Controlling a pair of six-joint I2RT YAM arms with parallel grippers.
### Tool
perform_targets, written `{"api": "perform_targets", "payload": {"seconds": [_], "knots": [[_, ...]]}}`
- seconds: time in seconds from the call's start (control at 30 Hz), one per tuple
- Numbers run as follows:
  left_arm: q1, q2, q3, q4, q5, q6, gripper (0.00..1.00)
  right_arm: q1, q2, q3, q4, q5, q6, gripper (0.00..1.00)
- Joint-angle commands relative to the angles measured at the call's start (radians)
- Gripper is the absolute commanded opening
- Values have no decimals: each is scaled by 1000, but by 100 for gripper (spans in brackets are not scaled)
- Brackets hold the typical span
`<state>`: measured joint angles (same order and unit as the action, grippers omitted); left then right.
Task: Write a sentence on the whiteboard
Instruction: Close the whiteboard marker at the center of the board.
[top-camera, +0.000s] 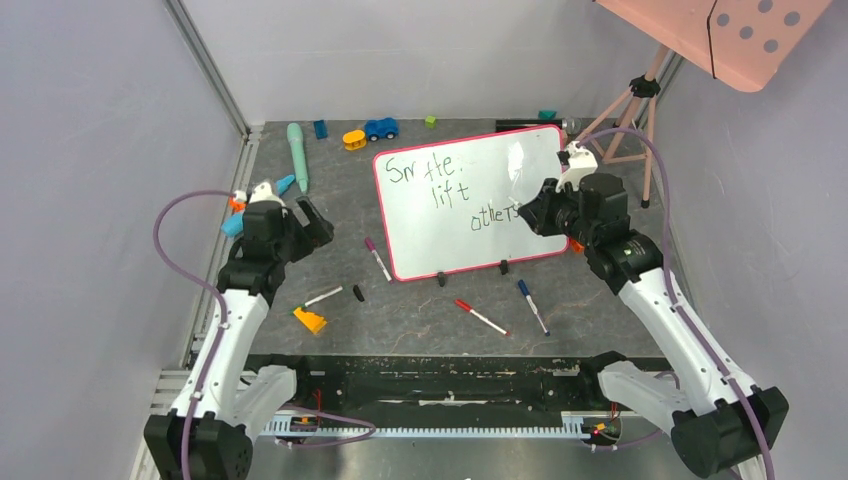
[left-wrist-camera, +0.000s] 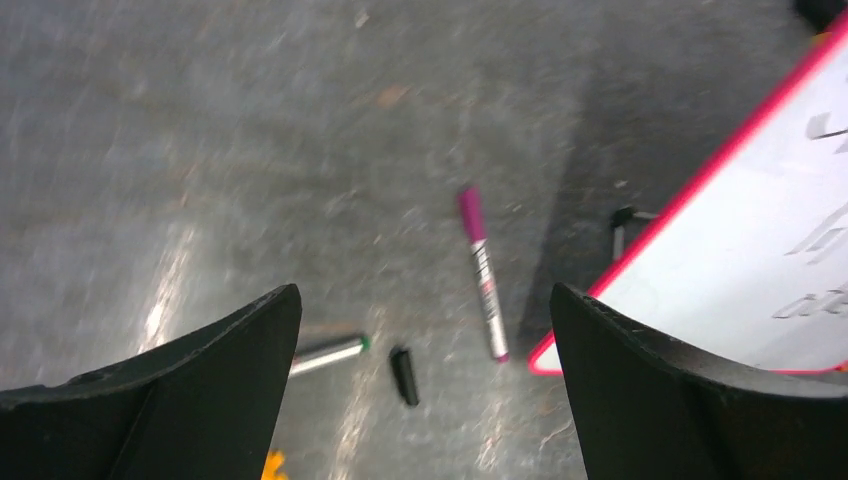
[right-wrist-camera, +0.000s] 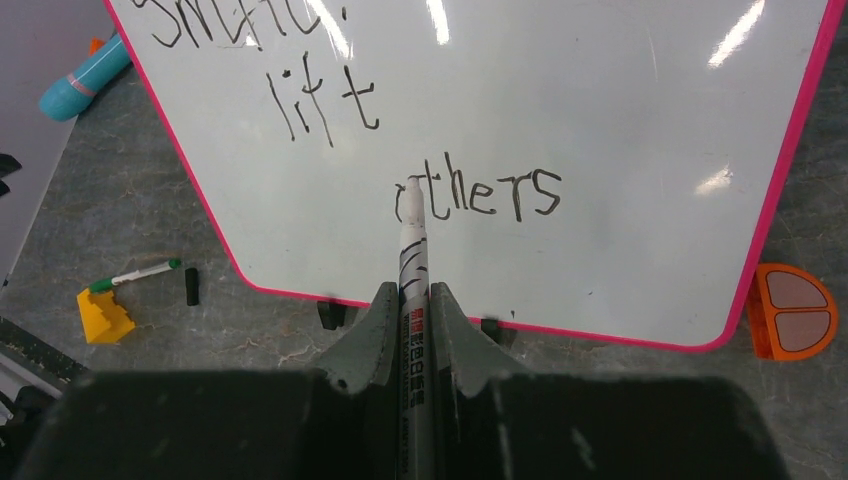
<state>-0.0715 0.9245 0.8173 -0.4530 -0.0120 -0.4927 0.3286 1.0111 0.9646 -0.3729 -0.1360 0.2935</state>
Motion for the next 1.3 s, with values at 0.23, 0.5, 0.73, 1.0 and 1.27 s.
{"api": "perform_targets", "payload": {"seconds": [0.23, 0.5, 0.73, 1.0, 1.27], "knots": [[2, 83, 75, -362, 63, -337, 93, -4, -105, 33, -75, -14, 20, 0], [-75, 101, 10, -332, 42, -557, 71, -3, -127, -36, -16, -60, 15, 0], [-219, 248, -3, -291, -42, -572, 72, -3, -152, -49, -12, -65, 10, 0], [-223, 265, -107, -166, -111, -464, 60, -4, -187, -66, -17, -60, 19, 0], [-226, 355, -141, -90, -52, -454, 58, -3, -189, -64, -25, -56, 17, 0]]}}
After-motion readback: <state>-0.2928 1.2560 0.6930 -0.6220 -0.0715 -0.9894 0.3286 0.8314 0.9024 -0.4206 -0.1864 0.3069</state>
